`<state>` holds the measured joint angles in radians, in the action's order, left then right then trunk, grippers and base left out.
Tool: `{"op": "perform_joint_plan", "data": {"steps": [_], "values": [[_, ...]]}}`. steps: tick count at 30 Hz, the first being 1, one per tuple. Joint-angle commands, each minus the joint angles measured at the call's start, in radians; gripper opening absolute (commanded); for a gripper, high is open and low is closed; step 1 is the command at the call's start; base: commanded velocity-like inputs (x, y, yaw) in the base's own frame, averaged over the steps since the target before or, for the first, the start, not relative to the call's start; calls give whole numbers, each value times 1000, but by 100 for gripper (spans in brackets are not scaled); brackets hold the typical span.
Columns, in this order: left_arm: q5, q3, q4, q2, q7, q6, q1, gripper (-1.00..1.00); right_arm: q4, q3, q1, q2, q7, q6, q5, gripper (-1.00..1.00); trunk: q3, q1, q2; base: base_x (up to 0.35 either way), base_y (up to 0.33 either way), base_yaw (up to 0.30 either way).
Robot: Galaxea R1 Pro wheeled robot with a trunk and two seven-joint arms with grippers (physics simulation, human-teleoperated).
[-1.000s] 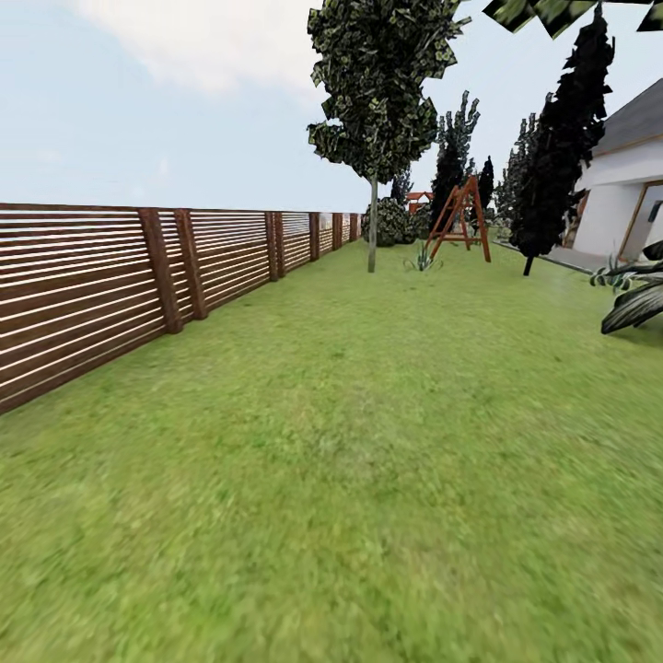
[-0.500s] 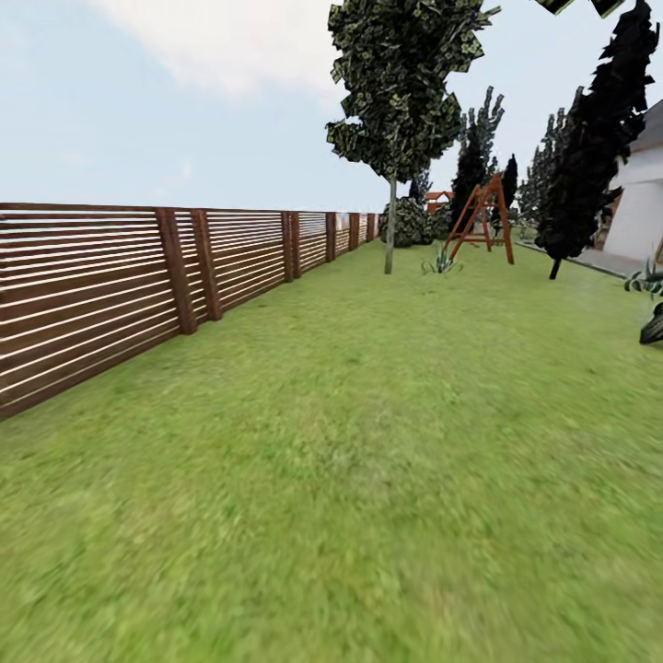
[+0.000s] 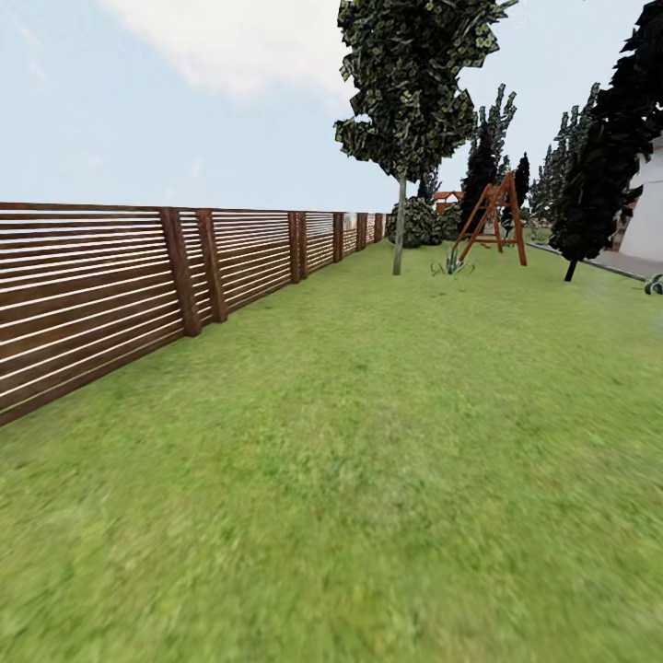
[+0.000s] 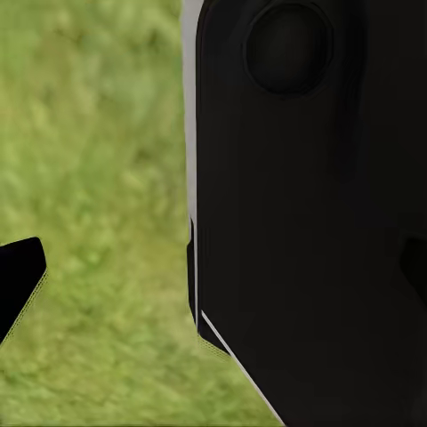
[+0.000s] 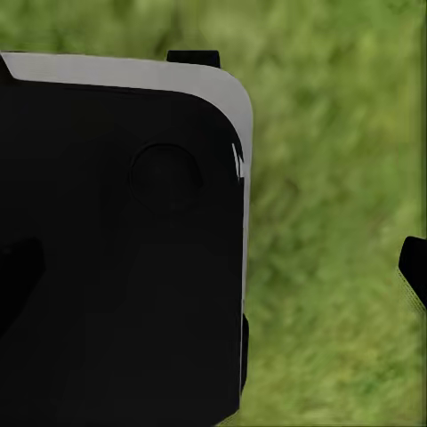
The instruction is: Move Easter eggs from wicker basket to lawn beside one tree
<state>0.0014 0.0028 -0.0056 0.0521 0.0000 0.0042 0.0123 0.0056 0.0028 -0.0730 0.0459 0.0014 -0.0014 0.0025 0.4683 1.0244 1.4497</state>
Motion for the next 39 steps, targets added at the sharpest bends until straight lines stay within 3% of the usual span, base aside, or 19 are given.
{"op": "perform_joint_plan", "data": {"steps": [1, 39], "values": [[0, 0, -1, 0, 0, 0, 0, 100, 1, 0, -1, 0, 0, 0, 0, 100, 1, 1, 0, 330, 0, 0], [0, 0, -1, 0, 0, 0, 0, 100, 1, 0, -1, -1, 0, 0, -1, 100, 1, 1, 0, 330, 0, 19]]}}
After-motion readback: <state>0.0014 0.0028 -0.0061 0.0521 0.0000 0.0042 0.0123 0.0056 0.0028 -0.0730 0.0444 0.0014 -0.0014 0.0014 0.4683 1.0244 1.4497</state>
